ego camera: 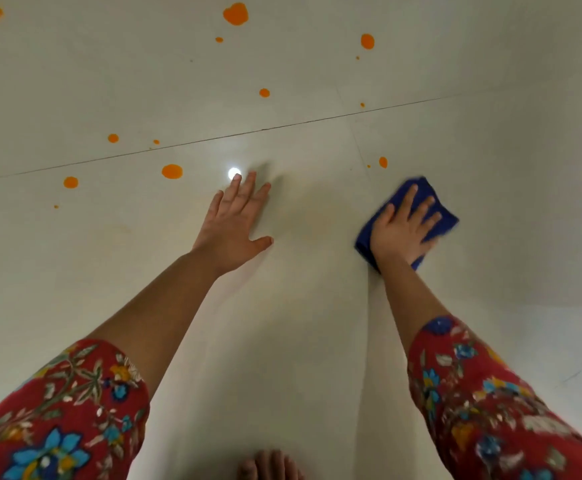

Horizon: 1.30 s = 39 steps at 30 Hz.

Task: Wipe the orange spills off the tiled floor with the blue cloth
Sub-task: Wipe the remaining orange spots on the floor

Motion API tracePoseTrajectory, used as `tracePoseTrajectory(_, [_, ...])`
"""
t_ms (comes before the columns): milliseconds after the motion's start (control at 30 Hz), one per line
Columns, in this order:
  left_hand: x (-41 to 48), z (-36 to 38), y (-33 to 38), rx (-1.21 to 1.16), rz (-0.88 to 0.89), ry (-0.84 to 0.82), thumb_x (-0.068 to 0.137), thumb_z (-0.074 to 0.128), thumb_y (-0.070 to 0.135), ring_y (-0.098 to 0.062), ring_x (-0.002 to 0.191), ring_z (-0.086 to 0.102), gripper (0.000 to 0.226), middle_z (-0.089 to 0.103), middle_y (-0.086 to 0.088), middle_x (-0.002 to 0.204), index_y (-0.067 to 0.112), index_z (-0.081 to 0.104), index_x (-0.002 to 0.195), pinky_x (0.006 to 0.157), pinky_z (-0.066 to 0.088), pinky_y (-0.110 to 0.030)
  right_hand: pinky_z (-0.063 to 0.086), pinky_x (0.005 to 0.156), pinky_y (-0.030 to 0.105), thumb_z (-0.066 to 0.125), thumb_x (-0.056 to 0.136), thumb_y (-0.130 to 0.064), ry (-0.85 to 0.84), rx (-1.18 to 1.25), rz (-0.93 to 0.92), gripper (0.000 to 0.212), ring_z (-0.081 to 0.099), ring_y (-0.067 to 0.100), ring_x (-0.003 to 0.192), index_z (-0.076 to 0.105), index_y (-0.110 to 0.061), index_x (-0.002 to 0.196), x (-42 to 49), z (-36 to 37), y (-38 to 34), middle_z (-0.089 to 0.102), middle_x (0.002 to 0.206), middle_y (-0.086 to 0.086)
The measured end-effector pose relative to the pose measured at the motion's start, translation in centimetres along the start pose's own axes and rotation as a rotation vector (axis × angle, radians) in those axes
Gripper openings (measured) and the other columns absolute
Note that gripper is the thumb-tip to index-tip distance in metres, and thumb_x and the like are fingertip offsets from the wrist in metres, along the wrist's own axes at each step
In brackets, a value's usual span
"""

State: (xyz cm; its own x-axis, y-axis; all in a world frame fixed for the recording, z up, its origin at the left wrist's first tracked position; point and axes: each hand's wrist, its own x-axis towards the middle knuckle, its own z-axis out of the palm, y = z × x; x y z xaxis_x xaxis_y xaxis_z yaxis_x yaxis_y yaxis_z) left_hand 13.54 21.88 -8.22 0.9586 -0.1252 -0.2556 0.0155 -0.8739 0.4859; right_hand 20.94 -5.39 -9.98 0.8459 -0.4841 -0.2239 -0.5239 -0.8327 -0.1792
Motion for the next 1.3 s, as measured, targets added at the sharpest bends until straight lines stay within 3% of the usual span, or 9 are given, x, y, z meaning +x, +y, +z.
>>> tracePoseTrajectory(167, [1.5,0.4,-0.6,0.077,-0.013,-0.098,0.090,0.045,0.058,-0.010,0.139,-0.034,0.091,-0.035,0.008,0.153,0.032,-0.018,0.150,0.113,-0.020,-0.033,-0.001,0.116,0.054,0.021,0.099,-0.049,-0.028,-0.125,-0.436,0.057,-0.002,0.026,0.150,0.009,-0.037,0.153,-3.3,1.1,0.0,0.001,0.163,-0.002])
tracePoseTrajectory(300, [1.5,0.5,-0.5,0.100,-0.028,-0.135,0.091,0.040,0.060,-0.009,0.135,-0.041,0.090,-0.042,0.009,0.149,0.032,-0.024,0.147,0.112,-0.024,-0.035,0.011,0.116,0.054,0.025,0.090,-0.056,0.050,-0.017,-0.195,0.061,0.011,0.025,0.148,0.031,-0.036,0.147,-1.4,-1.0,4.1,0.019,0.160,0.004])
tracePoseTrajectory(400, [1.6,0.9,-0.5,0.143,-0.030,-0.074,0.085,0.027,0.067,-0.010,0.138,-0.037,0.087,-0.040,0.009,0.150,0.033,-0.025,0.147,0.110,-0.025,-0.034,0.008,0.116,0.058,0.030,0.094,-0.052,0.080,-0.025,-0.117,0.059,0.005,0.026,0.149,0.024,-0.036,0.150,5.4,-1.2,-1.6,0.010,0.162,0.007])
tracePoseTrajectory(533, [1.7,0.7,-0.4,0.172,-0.032,-0.101,0.079,0.013,0.070,-0.011,0.138,-0.038,0.087,-0.043,0.008,0.149,0.032,-0.028,0.145,0.107,-0.028,-0.032,0.005,0.117,0.057,0.024,0.100,-0.043,0.002,-0.154,-0.496,0.057,0.001,0.029,0.150,0.008,-0.033,0.154,5.0,1.4,-10.2,0.004,0.163,0.002])
tracePoseTrajectory(633, [2.2,0.0,-0.6,0.155,-0.029,-0.198,0.088,0.027,0.067,-0.010,0.131,-0.047,0.089,-0.052,0.009,0.142,0.032,-0.033,0.143,0.103,-0.032,-0.031,0.010,0.120,0.050,0.019,0.100,-0.040,-0.021,-0.202,-0.718,0.057,0.006,0.025,0.150,0.010,-0.029,0.155,-1.2,2.1,-6.8,0.008,0.163,0.001])
tracePoseTrajectory(867, [2.1,-0.2,-0.4,0.149,-0.045,-0.222,0.090,0.036,0.064,-0.009,0.130,-0.048,0.092,-0.055,0.011,0.138,0.034,-0.036,0.140,0.105,-0.029,-0.033,0.005,0.119,0.051,0.018,0.102,-0.037,0.027,-0.118,-0.303,0.056,0.001,0.026,0.150,0.006,-0.025,0.155,5.9,0.6,-6.7,0.003,0.163,0.005])
tracePoseTrajectory(1100, [2.3,-0.8,-0.3,0.139,-0.051,-0.279,0.091,0.037,0.063,-0.009,0.129,-0.049,0.092,-0.055,0.009,0.138,0.033,-0.035,0.141,0.107,-0.027,-0.034,0.009,0.120,0.047,0.026,0.098,-0.044,-0.032,-0.169,-0.698,0.056,0.007,0.020,0.150,0.019,-0.033,0.153,-3.2,1.3,-3.3,0.013,0.162,-0.003])
tracePoseTrajectory(1200, [2.2,-0.6,-0.2,0.140,-0.054,-0.268,0.091,0.037,0.064,-0.009,0.129,-0.048,0.092,-0.053,0.010,0.140,0.034,-0.034,0.141,0.104,-0.031,-0.031,0.016,0.116,0.053,0.030,0.092,-0.050,0.033,-0.161,-0.428,0.059,0.014,0.023,0.149,0.033,-0.030,0.148,-1.1,0.0,0.0,0.019,0.161,0.000])
tracePoseTrajectory(1300, [2.3,-0.5,-0.3,0.154,-0.058,-0.263,0.090,0.036,0.065,-0.009,0.129,-0.049,0.092,-0.052,0.010,0.141,0.034,-0.034,0.141,0.102,-0.032,-0.030,0.010,0.115,0.060,0.030,0.092,-0.049,0.045,-0.141,-0.255,0.063,0.006,0.028,0.149,0.023,-0.029,0.152,4.6,-0.2,-4.6,0.007,0.163,0.002])
